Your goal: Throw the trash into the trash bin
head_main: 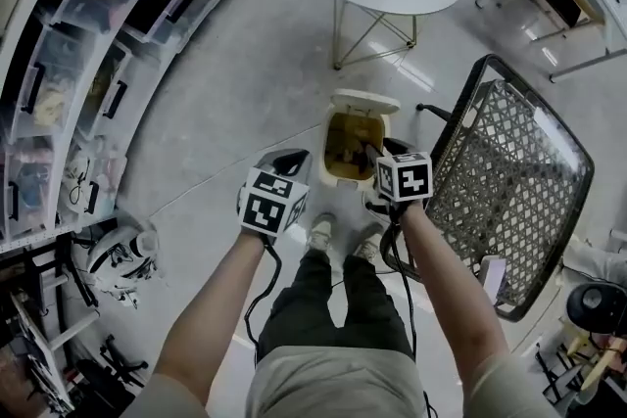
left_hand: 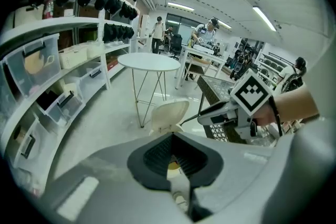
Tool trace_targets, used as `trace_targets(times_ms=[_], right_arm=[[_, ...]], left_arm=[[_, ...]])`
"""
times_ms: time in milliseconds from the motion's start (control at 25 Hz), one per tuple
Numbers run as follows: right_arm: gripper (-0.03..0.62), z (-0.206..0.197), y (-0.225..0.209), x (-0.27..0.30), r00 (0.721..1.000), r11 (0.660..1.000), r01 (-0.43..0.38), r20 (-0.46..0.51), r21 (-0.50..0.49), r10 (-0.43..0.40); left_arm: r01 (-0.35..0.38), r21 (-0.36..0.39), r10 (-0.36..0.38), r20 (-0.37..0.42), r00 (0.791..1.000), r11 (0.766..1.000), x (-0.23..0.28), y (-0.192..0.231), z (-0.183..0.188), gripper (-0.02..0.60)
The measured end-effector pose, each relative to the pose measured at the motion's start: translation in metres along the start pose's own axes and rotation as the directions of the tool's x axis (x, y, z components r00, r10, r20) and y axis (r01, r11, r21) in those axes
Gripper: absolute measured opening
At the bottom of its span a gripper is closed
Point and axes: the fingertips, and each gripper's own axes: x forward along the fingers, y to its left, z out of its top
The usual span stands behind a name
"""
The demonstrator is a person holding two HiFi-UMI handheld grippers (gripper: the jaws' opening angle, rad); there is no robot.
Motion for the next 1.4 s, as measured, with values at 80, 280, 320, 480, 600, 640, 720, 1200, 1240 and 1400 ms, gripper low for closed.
trace_targets(times_ms=[80,280,320,480,600,640,720,1200,1240,1400], right_arm=[[0.153,0.015,0.003,-0.022,0.999,1.0,0.0,0.05,0.002,0.0],[0.152,0.056,0.012,-0.098,0.98,1.0,-0.01,0.2,0.018,0.006],[0.15,0.064,0.014,-0.116,0.973,1.0,-0.01,0.232,0.013,0.007],[0.143,0.094,0.026,-0.188,0.936,1.0,0.003,0.353,-0.017,0.003],[0.143,0.114,0.034,-0.242,0.898,0.999,0.023,0.439,-0.042,-0.002],[0.141,0.12,0.036,-0.259,0.885,0.998,0.029,0.466,-0.048,-0.004],[0.14,0.128,0.039,-0.292,0.857,0.998,0.038,0.516,-0.051,-0.006],[0.118,0.15,0.073,-0.48,0.674,0.984,0.11,0.738,-0.137,0.028],[0.118,0.149,0.074,-0.494,0.66,0.981,0.129,0.751,-0.146,0.025],[0.123,0.142,0.081,-0.55,0.571,0.968,0.203,0.821,-0.146,0.004]], left_arm=[[-0.008,0.015,0.008,0.032,0.999,1.0,-0.012,-0.002,0.018,0.002],[-0.031,0.058,0.024,0.117,0.993,0.998,-0.053,-0.013,0.064,0.002],[-0.036,0.07,0.027,0.132,0.991,0.997,-0.062,-0.016,0.072,0.002],[-0.07,0.129,0.043,0.196,0.98,0.989,-0.1,-0.028,0.108,0.002],[-0.095,0.188,0.048,0.24,0.969,0.978,-0.129,-0.043,0.136,0.002],[-0.095,0.198,0.042,0.258,0.965,0.975,-0.138,-0.05,0.145,0.002],[-0.097,0.218,0.03,0.292,0.956,0.971,-0.158,-0.063,0.161,0.002],[-0.093,0.316,-0.076,0.482,0.873,0.944,-0.268,-0.153,0.235,0.002],[-0.099,0.325,-0.081,0.496,0.865,0.94,-0.277,-0.161,0.238,0.002],[-0.126,0.374,-0.11,0.549,0.828,0.919,-0.312,-0.193,0.248,0.002]])
